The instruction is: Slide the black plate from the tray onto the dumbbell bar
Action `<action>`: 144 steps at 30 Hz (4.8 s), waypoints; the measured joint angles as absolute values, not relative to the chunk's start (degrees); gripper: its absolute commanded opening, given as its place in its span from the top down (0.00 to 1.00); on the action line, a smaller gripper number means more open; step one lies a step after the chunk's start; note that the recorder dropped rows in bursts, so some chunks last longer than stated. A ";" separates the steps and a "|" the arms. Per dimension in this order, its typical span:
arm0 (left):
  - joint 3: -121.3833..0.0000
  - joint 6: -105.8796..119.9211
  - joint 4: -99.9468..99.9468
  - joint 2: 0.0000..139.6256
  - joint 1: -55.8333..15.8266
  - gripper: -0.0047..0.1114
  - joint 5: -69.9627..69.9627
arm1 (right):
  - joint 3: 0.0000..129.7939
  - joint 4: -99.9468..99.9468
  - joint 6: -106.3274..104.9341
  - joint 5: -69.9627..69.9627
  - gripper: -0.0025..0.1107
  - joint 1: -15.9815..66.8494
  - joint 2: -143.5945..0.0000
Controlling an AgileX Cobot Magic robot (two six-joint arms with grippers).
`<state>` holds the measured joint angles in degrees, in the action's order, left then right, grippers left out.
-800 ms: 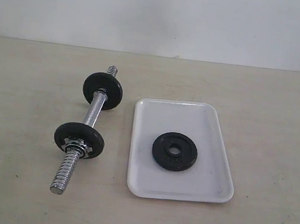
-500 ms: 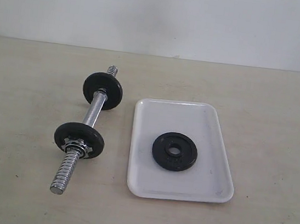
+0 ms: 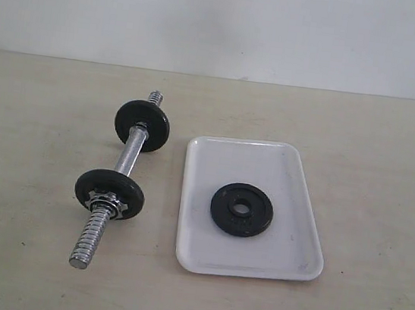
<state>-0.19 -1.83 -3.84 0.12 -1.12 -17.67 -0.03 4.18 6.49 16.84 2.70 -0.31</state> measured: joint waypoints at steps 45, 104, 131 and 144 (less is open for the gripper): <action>-0.19 -1.83 -3.84 0.12 -1.12 0.92 -17.67 | -0.03 4.18 6.49 16.84 0.98 2.70 -0.31; -0.19 -1.83 -3.84 0.12 -1.12 0.92 -17.67 | -0.03 4.18 5.90 16.38 0.98 2.70 -0.31; -0.19 -1.83 -3.84 0.12 -1.12 0.92 -17.67 | -0.03 4.54 4.54 -56.44 0.98 2.70 -0.05; -0.19 -1.83 -3.84 0.12 -1.12 0.92 -17.67 | 0.07 4.67 12.33 -68.96 0.98 2.70 0.00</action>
